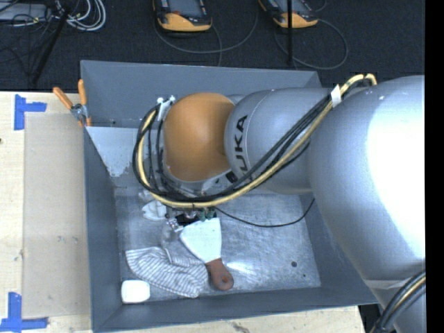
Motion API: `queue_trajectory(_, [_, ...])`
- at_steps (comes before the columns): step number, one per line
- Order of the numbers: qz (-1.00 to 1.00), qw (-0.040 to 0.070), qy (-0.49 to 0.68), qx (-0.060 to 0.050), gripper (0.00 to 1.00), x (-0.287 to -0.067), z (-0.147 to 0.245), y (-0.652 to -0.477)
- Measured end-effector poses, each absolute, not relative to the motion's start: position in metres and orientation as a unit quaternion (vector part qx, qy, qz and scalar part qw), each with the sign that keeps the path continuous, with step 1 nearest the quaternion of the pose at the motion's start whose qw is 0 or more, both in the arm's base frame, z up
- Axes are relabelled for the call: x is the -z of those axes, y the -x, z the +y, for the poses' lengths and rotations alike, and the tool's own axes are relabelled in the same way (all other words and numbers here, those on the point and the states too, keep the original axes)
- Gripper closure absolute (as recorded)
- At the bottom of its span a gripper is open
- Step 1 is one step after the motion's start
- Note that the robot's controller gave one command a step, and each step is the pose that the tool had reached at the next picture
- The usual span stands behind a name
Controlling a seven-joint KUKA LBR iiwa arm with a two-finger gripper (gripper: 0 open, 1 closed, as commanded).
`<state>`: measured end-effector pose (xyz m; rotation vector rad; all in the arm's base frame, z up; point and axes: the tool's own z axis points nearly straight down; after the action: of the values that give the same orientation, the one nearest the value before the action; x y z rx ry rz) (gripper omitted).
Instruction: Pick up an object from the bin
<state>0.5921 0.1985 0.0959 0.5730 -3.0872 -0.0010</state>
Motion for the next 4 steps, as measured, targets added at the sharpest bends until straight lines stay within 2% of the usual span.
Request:
queue_trajectory(1, [-0.983, 0.001, -0.182, 0.000, 1.00, -0.096, 0.198, -0.592])
queue_trajectory(2, [-0.983, 0.001, -0.182, 0.000, 1.00, -0.096, 0.198, -0.592])
queue_trajectory(3, [-0.969, 0.001, -0.246, 0.000, 0.00, -0.076, 0.184, -0.577])
queue_trajectory(4, [-0.969, 0.000, -0.246, 0.001, 0.00, -0.076, 0.184, -0.577])
